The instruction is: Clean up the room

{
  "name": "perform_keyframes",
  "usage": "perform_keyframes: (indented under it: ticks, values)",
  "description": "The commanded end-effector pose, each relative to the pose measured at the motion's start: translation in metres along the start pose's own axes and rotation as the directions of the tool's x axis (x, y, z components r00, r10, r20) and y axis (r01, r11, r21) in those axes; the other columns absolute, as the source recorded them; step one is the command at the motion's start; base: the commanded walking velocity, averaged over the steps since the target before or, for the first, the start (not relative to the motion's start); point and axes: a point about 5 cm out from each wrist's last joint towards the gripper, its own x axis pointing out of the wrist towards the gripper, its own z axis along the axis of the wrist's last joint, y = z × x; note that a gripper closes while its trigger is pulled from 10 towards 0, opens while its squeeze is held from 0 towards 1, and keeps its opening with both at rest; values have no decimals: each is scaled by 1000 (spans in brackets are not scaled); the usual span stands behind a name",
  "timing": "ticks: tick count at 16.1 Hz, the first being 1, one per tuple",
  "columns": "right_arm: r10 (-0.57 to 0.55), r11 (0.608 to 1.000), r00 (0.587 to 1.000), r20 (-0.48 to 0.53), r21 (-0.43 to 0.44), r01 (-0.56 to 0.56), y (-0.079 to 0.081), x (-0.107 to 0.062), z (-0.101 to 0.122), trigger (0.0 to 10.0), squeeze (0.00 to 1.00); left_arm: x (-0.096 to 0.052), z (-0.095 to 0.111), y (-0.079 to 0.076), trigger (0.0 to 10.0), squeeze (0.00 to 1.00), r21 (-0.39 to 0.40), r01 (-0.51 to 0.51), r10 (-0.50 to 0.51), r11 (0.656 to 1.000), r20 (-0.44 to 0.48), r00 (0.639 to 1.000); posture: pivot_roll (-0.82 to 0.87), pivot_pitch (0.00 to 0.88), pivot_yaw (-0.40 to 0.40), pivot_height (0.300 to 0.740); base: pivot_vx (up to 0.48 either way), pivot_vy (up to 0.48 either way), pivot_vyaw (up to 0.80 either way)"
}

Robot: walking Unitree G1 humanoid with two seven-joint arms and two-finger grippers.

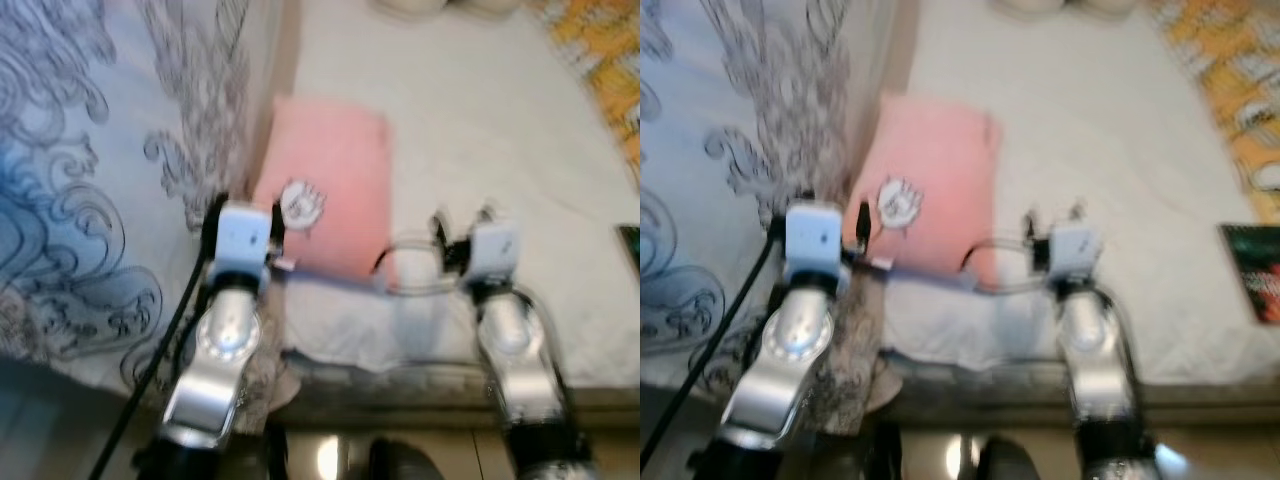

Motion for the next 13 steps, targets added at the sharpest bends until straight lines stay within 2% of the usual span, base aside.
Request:
perform_keyframes:
  ticks: [1,2,3,5,8,10,13]
  values:
    - [29,999,999,14,15,-30,4,-16,1,10000,1000,-9,-15,11,10000,0,6,40,-40,999,-39,998,-55,0,9,740,0,0,0]
    - [1,1000,999,-37,23,0,1,-23,-10,10000,1000,-9,-28,21,10000,0,-35,-14,10,999,-103,995,-57,0,19,740,0,-458,0]
    - [-50,997,996,-79,55,55,-5,-20,-19,10000,0,-4,-38,26,10000,0,-69,-76,65,995,-160,985,-59,0,27,740,0,-454,0]
    - [-107,991,987,-118,67,115,-8,-11,-23,10000,0,5,-39,18,10000,0,-71,-56,45,996,-147,988,-71,0,42,740,0,-450,0]
    - [-94,994,983,-155,45,102,-8,-3,-25,10000,0,9,-40,10,10000,0,-98,-31,16,995,-151,988,-91,0,53,740,0,-446,-173]
    - [-59,996,983,-176,50,69,-7,0,-30,10000,0,11,-49,12,10000,0,-120,-54,31,991,-185,982,-96,0,54,740,0,-435,-519]
    - [-7,998,985,-172,60,18,-1,8,-28,10000,0,14,-50,15,10000,0,-116,-77,55,990,-186,981,-93,0,44,740,0,-429,0]
